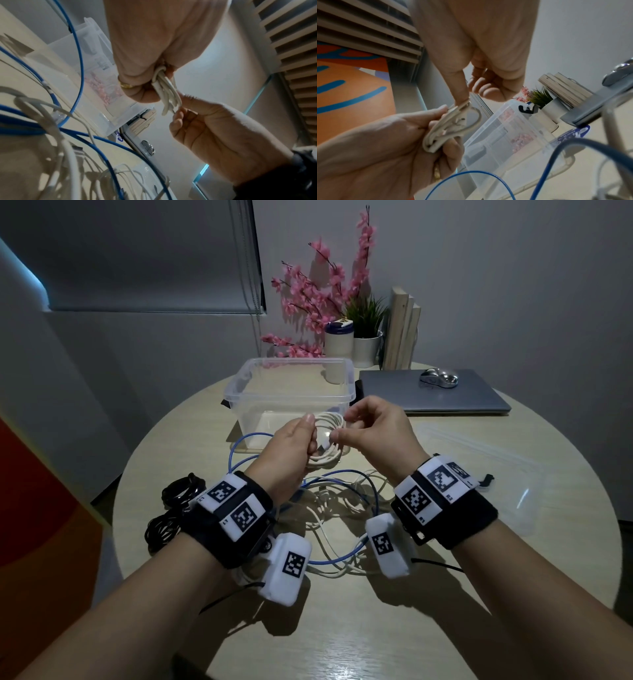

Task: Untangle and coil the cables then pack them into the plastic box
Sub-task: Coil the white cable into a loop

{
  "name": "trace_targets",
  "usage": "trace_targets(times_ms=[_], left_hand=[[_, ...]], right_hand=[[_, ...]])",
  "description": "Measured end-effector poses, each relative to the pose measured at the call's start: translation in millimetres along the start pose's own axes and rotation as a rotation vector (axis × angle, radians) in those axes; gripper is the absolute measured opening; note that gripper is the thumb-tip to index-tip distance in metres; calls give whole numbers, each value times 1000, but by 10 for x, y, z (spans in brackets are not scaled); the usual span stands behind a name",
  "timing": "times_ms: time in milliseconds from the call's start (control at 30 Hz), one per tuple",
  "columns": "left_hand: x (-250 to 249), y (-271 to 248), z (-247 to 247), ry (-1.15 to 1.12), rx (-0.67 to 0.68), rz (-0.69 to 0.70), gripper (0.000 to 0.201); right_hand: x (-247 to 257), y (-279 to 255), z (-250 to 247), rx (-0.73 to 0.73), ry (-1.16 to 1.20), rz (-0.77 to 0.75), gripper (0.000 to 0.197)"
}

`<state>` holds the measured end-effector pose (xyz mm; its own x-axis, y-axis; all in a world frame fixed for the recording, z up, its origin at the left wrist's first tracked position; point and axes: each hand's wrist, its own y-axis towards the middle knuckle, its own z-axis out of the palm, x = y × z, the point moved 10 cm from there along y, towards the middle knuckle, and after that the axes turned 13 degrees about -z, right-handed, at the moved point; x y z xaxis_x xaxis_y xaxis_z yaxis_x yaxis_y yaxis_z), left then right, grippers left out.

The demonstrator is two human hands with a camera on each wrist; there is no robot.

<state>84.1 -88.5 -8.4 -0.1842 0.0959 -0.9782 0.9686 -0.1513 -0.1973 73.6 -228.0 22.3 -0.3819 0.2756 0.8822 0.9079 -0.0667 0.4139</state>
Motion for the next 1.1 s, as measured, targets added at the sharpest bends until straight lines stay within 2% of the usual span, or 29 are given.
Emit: trace_targets(times_ms=[100,167,233,367,433,567,733,967,1100], left_hand=[[-53,-31,49,-135,78,-12,36],[-111,-67,103,-174,124,3,37],[-154,-91,122,-190,135,18,38],[-145,-77,57,-201,98,9,36],[-127,-84,57,-217,105,2,35],[-150,-108,79,-253,126,-1,34],[-243,-99,29,-280,116,22,34],[-286,-91,-25,-202,106,31,36],[-192,-89,-30,-50,137,-65,35]], right_hand=[[-77,-12,36,-26,158,59,27],[-44,-47,156,21,343,83,19],[46,-59,232,83,390,42,19],[160,-56,287,180,310,-40,24],[143,-50,311,208,304,-13,21],[90,-53,310,222,380,71,40],[233,-5,230,239,249,-50,30],[231,39,242,271,196,-52,20],[240,11,226,296,178,-83,11]])
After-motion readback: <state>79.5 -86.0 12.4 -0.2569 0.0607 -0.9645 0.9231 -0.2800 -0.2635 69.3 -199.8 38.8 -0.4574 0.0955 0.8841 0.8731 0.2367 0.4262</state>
